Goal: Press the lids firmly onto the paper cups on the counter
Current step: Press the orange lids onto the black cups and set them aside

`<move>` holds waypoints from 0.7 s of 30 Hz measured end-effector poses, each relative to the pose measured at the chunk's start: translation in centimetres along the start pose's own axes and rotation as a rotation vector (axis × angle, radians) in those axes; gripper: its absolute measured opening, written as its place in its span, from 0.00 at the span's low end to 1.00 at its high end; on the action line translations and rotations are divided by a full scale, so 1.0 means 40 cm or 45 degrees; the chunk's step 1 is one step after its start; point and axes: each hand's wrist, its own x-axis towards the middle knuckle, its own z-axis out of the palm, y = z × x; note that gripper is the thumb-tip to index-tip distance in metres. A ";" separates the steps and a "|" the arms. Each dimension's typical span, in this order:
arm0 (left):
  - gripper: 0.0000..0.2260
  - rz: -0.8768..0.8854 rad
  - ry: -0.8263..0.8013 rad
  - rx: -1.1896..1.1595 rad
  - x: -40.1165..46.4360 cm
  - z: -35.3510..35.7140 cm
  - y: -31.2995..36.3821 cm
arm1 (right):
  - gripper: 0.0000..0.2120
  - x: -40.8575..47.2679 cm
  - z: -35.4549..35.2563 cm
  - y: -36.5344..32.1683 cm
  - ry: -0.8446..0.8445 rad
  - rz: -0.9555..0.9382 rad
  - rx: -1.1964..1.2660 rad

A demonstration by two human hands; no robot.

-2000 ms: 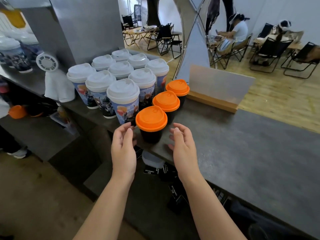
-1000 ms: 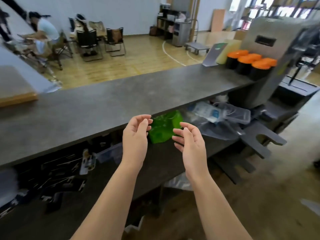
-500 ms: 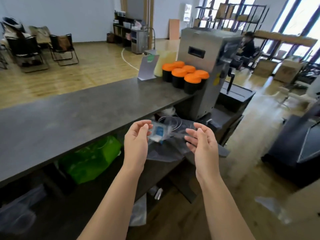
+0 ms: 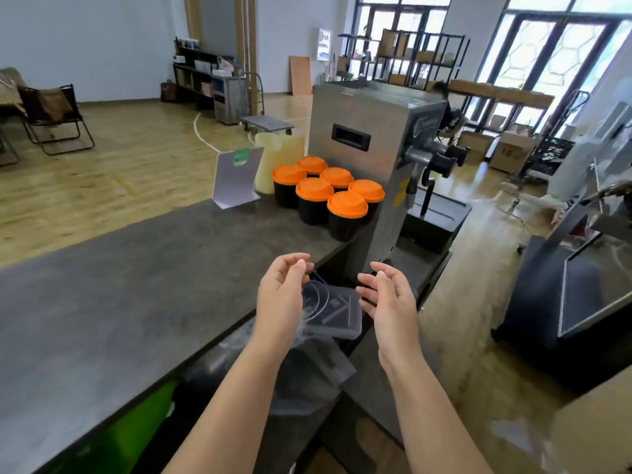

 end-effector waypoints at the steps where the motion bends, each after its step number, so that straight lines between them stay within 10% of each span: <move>1: 0.09 -0.008 -0.025 0.017 0.031 0.016 0.000 | 0.10 0.034 0.007 -0.001 0.013 0.004 -0.003; 21: 0.12 -0.190 -0.024 0.194 0.406 0.280 -0.071 | 0.08 0.540 0.100 0.088 -0.110 0.085 0.073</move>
